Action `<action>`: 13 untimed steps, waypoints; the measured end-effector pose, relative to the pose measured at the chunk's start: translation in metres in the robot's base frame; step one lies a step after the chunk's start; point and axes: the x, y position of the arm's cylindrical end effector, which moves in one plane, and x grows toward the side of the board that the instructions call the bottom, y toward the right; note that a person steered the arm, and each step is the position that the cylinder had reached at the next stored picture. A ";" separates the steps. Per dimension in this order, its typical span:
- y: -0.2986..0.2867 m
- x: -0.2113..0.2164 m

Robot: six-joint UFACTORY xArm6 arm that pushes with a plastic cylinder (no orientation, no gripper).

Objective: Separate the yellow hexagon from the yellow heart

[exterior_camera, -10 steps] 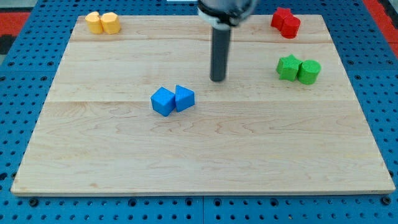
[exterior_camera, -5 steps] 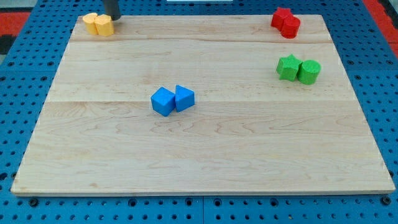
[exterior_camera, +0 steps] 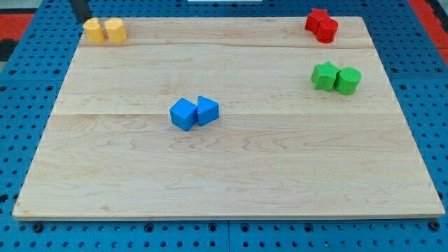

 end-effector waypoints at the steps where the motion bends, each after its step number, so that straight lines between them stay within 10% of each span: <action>1: -0.004 0.021; 4: -0.004 0.062; 13: 0.109 0.014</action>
